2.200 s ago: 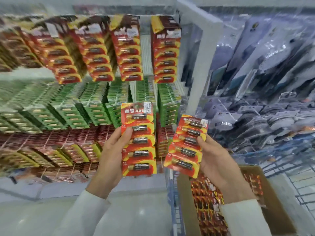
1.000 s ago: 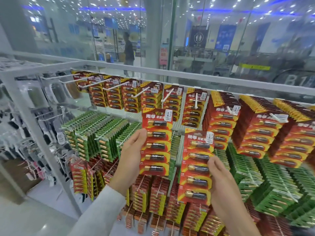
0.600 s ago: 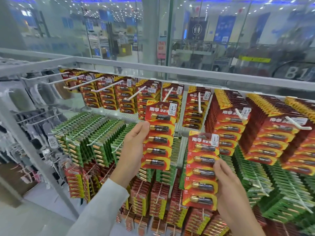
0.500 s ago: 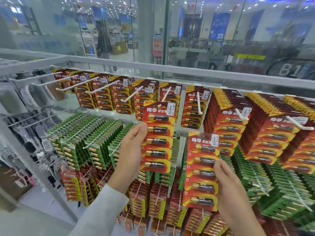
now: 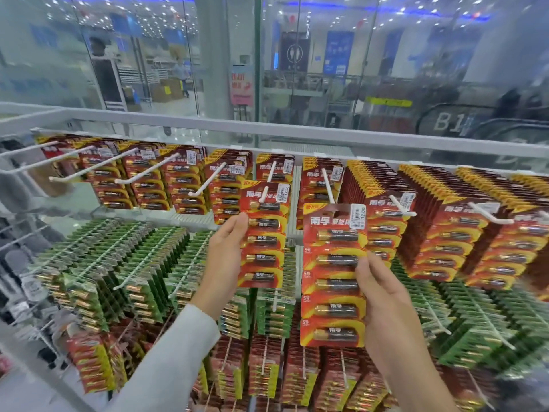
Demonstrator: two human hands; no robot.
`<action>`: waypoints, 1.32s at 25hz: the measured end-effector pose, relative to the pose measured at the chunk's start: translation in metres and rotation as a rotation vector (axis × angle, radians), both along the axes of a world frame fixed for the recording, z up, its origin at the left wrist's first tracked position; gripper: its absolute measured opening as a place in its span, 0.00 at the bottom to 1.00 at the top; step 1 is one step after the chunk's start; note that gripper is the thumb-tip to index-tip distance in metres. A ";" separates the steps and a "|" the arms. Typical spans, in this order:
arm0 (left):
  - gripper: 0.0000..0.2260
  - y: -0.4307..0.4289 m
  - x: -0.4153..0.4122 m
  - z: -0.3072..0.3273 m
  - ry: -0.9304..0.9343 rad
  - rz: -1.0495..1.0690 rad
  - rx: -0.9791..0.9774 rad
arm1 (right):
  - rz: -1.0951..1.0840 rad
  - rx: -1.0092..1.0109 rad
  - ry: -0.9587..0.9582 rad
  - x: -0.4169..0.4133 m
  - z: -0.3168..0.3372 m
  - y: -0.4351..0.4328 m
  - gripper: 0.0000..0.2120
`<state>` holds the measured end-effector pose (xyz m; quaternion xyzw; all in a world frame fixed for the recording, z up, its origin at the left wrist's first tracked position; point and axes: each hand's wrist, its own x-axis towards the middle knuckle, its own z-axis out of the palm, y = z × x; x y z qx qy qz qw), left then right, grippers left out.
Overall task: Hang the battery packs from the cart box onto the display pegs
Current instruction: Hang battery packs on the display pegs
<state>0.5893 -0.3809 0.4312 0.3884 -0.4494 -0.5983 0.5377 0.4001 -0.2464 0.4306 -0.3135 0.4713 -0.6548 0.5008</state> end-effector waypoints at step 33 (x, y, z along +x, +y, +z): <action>0.09 -0.075 -0.041 -0.027 -0.224 0.269 -0.178 | -0.600 0.090 0.547 0.021 -0.020 -0.152 0.14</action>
